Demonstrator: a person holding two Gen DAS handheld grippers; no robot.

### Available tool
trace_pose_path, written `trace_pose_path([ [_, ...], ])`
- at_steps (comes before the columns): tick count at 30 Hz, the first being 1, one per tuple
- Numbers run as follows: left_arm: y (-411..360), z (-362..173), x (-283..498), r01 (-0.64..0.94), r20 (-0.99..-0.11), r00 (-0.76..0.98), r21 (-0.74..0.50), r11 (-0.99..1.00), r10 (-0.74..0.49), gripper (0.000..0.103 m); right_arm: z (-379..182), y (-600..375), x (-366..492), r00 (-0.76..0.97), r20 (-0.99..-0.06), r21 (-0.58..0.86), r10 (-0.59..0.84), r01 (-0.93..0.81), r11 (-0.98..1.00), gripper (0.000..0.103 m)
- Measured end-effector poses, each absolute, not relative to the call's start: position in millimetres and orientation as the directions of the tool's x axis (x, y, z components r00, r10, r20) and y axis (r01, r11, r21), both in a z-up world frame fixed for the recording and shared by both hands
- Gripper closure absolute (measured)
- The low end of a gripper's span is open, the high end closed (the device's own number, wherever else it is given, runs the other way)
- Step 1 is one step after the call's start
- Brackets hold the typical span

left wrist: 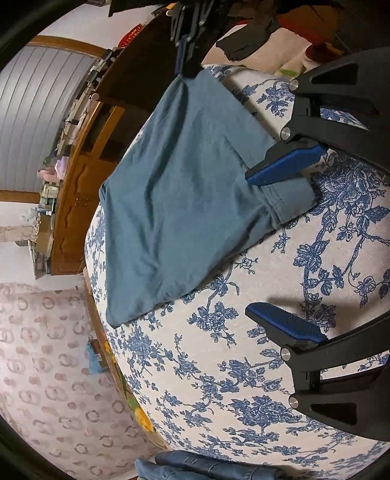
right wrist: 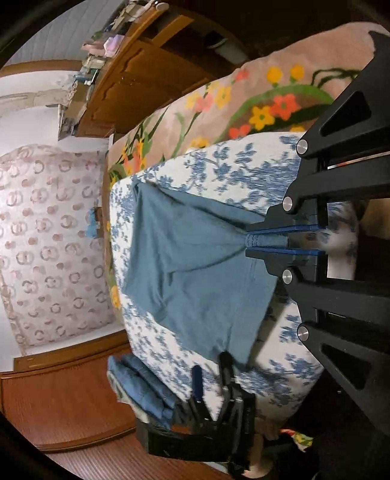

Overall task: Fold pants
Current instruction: 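Grasp the shorts edge with the right gripper and lift it, then grasp the teal shorts hem with the left gripper while the right gripper holds it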

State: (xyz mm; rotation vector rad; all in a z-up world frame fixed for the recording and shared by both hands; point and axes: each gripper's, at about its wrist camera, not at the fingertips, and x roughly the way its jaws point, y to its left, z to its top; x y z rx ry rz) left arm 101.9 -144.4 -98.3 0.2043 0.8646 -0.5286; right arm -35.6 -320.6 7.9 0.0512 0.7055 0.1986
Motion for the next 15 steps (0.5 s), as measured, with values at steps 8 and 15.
trace_pose_path([
  [8, -143, -95, 93, 0.515, -0.752, 0.545, -0.048, 0.856, -0.371, 0.022, 3, -322, -34, 0.756, -0.627, 0.142, 0.186, -0.124, 0.982, 0.087],
  [15, -141, -88, 82, 0.545, -0.732, 0.511, -0.13, 0.828, -0.451, 0.045, -8, -323, -29, 0.753, -0.629, 0.178, 0.191, -0.1, 0.979, 0.071],
])
